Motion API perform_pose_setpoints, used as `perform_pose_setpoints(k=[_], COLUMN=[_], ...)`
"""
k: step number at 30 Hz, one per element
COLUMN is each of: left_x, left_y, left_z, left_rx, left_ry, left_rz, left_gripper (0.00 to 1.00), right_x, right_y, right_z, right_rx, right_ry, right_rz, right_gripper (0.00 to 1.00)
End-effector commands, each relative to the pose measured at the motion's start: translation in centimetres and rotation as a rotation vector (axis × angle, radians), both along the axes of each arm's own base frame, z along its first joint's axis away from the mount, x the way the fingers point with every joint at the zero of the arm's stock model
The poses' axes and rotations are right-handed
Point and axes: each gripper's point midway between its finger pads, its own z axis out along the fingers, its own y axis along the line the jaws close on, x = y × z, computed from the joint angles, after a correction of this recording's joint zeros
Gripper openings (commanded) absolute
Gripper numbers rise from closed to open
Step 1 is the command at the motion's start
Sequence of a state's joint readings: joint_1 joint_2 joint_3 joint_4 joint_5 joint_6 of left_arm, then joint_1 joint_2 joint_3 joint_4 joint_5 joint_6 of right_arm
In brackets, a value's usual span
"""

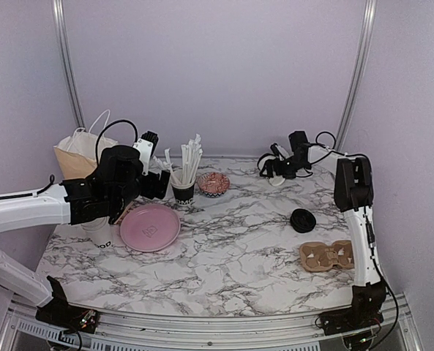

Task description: Pack the takeout coffee

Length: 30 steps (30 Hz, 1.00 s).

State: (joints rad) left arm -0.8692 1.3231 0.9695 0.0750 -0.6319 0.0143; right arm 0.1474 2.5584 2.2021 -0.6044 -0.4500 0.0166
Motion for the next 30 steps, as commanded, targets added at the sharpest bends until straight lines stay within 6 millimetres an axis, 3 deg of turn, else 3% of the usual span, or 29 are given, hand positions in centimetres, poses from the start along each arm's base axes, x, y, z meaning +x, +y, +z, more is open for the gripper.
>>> perform_pose_setpoints(k=[1, 7, 10, 13, 16, 19, 22, 26, 30], left_x=[-0.2, -0.4, -0.5, -0.7, -1.2, -2.5, -4.5, -7.4, -11.5], left_y=[0.4, 0.3, 0.0, -0.9, -2.6, -5.2, -8.2, -11.7, -15.5], left_z=[1.9, 2.3, 2.3, 2.2, 2.7, 4.4, 6.9, 9.7, 11.3], left_rx=[-0.035, -0.041, -0.046, -0.052, -0.088, -0.211, -0.321, -0.392, -0.379], left_ry=[-0.017, -0.017, -0.01, 0.004, 0.028, 0.065, 0.099, 0.099, 0.095], left_rz=[-0.004, -0.016, -0.036, -0.088, -0.176, -0.309, -0.497, -0.703, -0.882], left_gripper=[0.96, 0.96, 0.97, 0.97, 0.97, 0.98, 0.99, 0.99, 0.99], right_x=[-1.5, -2.5, -3.3, -4.8, -7.4, -11.3, -16.5, -24.5, -30.4], right_y=[-0.6, -0.3, 0.4, 1.4, 2.2, 3.0, 3.7, 4.6, 5.6], right_z=[-0.5, -0.4, 0.7, 3.5, 8.0, 13.2, 16.7, 19.4, 20.7], right_rx=[-0.154, -0.137, -0.091, -0.025, 0.025, 0.083, 0.131, 0.216, 0.256], right_ry=[0.0, 0.017, 0.012, -0.018, -0.091, -0.223, -0.344, -0.478, -0.565], right_rz=[0.069, 0.093, 0.118, 0.184, 0.268, 0.38, 0.521, 0.752, 0.914], right_gripper=[0.95, 0.76, 0.7, 0.69, 0.69, 0.71, 0.74, 0.75, 0.75])
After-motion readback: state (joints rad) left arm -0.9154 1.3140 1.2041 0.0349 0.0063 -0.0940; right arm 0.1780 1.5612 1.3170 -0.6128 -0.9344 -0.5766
